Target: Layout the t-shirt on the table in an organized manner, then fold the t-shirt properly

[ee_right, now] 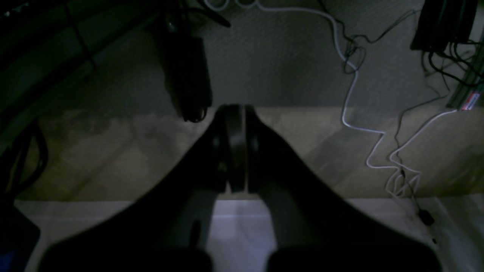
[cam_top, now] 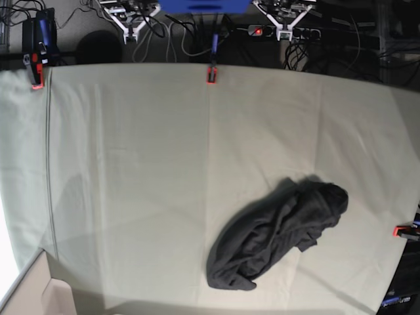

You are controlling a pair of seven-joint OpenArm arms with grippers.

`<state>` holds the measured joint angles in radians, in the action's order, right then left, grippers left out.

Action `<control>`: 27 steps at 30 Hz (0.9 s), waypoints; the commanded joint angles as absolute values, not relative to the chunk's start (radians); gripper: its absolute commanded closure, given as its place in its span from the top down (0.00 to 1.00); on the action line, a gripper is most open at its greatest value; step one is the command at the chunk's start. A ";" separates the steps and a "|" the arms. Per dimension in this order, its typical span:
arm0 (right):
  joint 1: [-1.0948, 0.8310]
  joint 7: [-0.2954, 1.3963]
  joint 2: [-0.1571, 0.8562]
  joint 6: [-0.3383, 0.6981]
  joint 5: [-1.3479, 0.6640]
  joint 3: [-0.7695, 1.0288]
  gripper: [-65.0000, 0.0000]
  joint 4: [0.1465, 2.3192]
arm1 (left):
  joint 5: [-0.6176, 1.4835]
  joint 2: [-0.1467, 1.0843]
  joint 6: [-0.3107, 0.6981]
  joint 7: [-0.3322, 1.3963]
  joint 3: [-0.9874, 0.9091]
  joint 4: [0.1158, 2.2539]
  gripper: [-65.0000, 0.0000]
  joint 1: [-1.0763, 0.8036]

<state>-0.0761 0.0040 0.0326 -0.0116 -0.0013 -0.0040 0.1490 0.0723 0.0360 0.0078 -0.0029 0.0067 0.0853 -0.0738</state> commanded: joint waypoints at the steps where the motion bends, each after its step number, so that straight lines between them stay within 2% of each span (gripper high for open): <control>1: -0.079 0.004 0.035 0.004 -0.005 -0.004 0.00 0.151 | 0.068 0.038 0.004 -0.002 0.008 0.085 0.00 -0.079; 27: -0.108 0.002 0.036 0.004 -0.005 -0.005 0.00 0.150 | 0.068 0.059 0.004 -0.007 0.008 0.097 0.00 -0.111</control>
<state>-0.0944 -0.0040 0.0330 -0.0116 -0.0010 -0.0040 0.1509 0.0719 0.0483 0.0082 -0.0082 0.0071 0.0971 -0.0990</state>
